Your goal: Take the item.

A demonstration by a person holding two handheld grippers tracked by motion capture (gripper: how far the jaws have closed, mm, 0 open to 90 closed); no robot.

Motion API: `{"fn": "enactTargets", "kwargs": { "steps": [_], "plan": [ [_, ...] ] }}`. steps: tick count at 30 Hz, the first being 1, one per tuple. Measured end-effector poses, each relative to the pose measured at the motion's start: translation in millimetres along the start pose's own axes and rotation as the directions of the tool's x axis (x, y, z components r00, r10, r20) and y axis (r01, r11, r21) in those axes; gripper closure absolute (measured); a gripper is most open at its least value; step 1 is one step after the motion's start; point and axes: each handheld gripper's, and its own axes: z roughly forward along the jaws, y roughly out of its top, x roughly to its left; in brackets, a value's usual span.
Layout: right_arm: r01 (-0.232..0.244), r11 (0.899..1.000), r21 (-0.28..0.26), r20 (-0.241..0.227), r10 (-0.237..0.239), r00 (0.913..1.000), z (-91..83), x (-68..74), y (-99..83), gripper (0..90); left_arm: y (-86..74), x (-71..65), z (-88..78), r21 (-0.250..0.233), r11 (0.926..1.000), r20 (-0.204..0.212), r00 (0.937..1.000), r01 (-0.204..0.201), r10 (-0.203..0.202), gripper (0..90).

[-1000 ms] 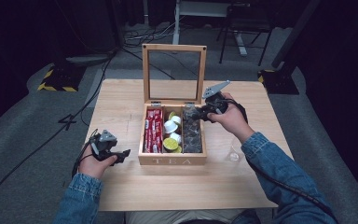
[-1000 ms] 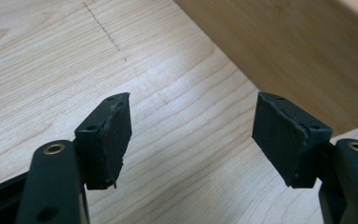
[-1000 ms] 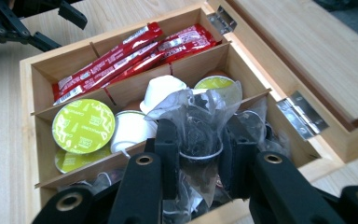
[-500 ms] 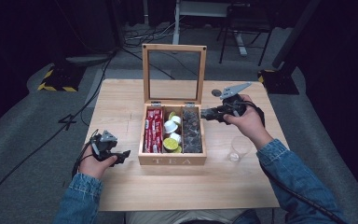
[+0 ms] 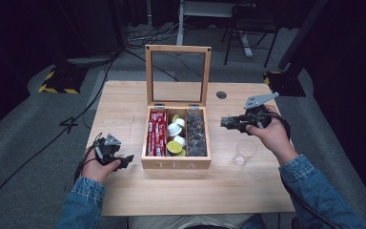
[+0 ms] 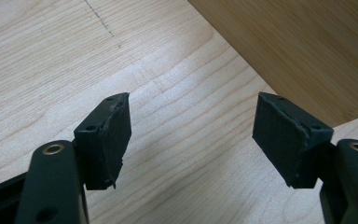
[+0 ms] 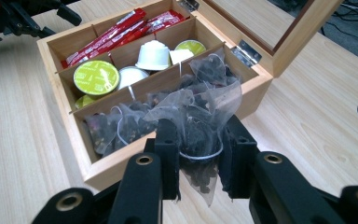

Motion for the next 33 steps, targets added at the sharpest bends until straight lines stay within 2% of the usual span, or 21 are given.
{"fn": "enactTargets", "kwargs": {
  "steps": [6,9,19,22,29,33],
  "plan": [
    [-0.014,1.000,0.001,0.021,0.014,0.9997,-12.0,3.5,-12.1,72.6,-1.5,3.1,-2.1,-0.010,0.9999,-0.008,0.9999,0.014,-0.014,28.7],
    [-0.019,1.000,0.024,0.052,0.018,0.9985,-16.3,5.3,-18.5,72.6,-2.9,4.9,-2.9,-0.003,0.9998,-0.018,0.9997,0.017,-0.018,28.9],
    [-0.048,0.998,0.032,0.077,0.045,0.9960,-30.8,15.1,-38.1,72.6,-2.6,1.0,0.0,0.025,0.9996,-0.014,0.9999,-0.008,0.009,28.7],
    [-0.050,0.998,0.039,0.106,0.046,0.9933,-34.8,17.5,-43.7,72.7,-2.7,1.9,-0.7,0.017,0.9998,-0.018,0.9998,-0.005,0.005,28.7],
    [-0.081,0.995,0.051,0.108,0.075,0.9913,-38.8,21.2,-56.9,72.7,-2.9,1.9,0.2,0.018,0.9998,-0.011,0.9999,-0.001,0.001,28.7],
    [-0.087,0.993,0.077,0.106,0.079,0.9913,-37.9,22.1,-61.8,72.6,-2.5,1.9,1.2,0.022,0.9997,-0.010,0.9999,-0.005,0.006,28.8]
  ]
}}
